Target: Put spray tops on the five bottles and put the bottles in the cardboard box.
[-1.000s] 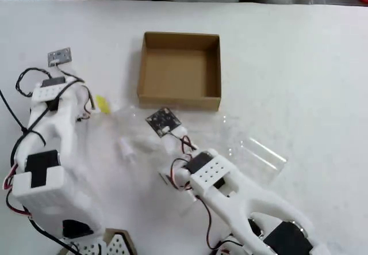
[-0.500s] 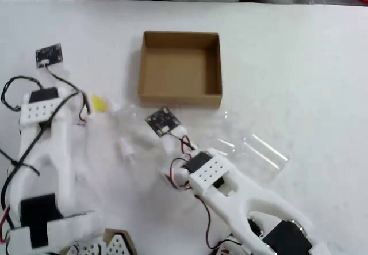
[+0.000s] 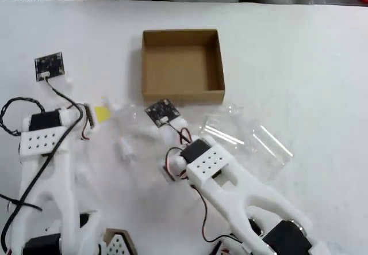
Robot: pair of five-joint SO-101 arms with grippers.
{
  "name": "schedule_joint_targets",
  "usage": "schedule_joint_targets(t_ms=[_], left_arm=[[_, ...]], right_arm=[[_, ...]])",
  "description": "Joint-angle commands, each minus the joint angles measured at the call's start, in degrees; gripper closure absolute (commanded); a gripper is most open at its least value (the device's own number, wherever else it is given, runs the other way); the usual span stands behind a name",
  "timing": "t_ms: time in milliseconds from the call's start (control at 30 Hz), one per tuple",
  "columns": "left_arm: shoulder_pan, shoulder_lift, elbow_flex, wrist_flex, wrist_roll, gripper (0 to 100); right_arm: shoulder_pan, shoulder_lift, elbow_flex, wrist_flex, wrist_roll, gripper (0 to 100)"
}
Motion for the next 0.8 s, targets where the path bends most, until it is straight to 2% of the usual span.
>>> schedule_joint_targets(t_ms=[0,133,267,367,467,633,767], left_arm=[[3.91,-2.95,0.53,-1.05,0.62,69],[7.6,-4.53,1.23,-0.79,0.7,69],[12.88,-7.69,0.79,2.46,1.58,69],[18.77,-11.12,1.85,4.4,5.19,69],[27.65,-13.32,4.92,4.66,5.63,69],[41.36,-14.02,9.58,4.92,6.07,69],[46.9,-13.76,12.75,3.16,8.62,69]], right_arm=[[0.75,-1.1,-6.15,7.25,0.44,59.7],[3.65,-5.23,-9.05,16.4,7.47,59.7],[11.65,-15.69,-7.56,21.05,10.73,59.7],[19.3,-24.13,-2.46,21.14,10.81,59.8],[23.78,-29.05,2.46,20.0,10.81,59.8],[26.33,-27.3,2.99,18.15,10.9,59.8],[26.51,-22.64,2.9,16.04,13.71,59.8]])
